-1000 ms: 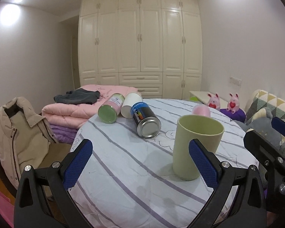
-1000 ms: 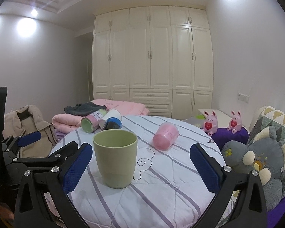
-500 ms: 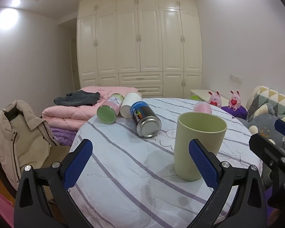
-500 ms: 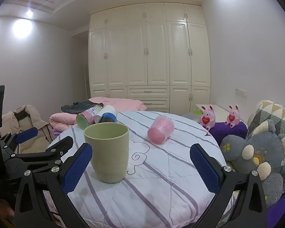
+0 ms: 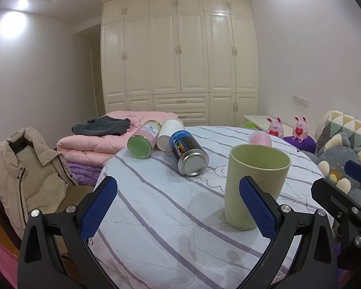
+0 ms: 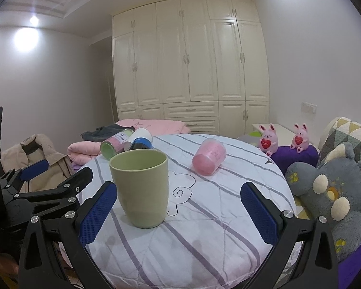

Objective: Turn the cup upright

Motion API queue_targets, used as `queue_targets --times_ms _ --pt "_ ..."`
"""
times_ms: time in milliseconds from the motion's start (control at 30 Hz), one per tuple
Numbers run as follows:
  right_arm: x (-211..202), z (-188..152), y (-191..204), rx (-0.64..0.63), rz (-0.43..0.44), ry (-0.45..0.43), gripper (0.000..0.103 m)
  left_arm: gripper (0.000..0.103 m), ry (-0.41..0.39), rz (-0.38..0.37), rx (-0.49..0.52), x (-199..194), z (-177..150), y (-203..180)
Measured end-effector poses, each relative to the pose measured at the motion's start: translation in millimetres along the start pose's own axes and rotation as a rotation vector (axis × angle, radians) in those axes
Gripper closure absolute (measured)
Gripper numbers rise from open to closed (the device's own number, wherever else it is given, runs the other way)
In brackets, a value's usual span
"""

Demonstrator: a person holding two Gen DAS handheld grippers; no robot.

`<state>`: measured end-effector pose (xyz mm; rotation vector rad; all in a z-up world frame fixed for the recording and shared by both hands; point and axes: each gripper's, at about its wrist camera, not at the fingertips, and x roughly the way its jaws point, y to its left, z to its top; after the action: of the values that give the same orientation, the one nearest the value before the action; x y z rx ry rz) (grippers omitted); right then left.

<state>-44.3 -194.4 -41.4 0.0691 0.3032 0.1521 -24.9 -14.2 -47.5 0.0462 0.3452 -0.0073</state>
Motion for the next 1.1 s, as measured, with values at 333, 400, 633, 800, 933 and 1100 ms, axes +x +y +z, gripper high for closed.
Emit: queue_targets --times_ms 333,400,633,800,933,1100 --pt "0.4 -0.6 1.8 0.003 0.010 0.015 0.000 0.001 -0.010 0.010 -0.003 -3.1 -0.5 1.2" --pt "0.5 -0.7 2.0 -0.002 0.008 0.015 0.000 0.001 -0.009 0.009 -0.001 -3.0 -0.7 1.7" --pt "-0.6 -1.4 4.3 -0.003 0.006 0.007 0.000 0.001 -0.009 0.012 0.002 -2.1 -0.6 2.3" --pt "0.8 -1.6 3.9 0.001 0.013 0.018 0.000 0.001 -0.006 0.013 0.004 -1.5 -0.6 2.5" --pt "1.7 -2.5 3.8 0.006 0.015 0.027 0.000 0.001 -0.012 0.025 0.005 0.0 -0.7 2.8" --pt "4.8 -6.2 6.5 0.009 0.029 0.054 0.000 0.001 -0.001 0.034 -0.008 2.6 -0.8 4.1"
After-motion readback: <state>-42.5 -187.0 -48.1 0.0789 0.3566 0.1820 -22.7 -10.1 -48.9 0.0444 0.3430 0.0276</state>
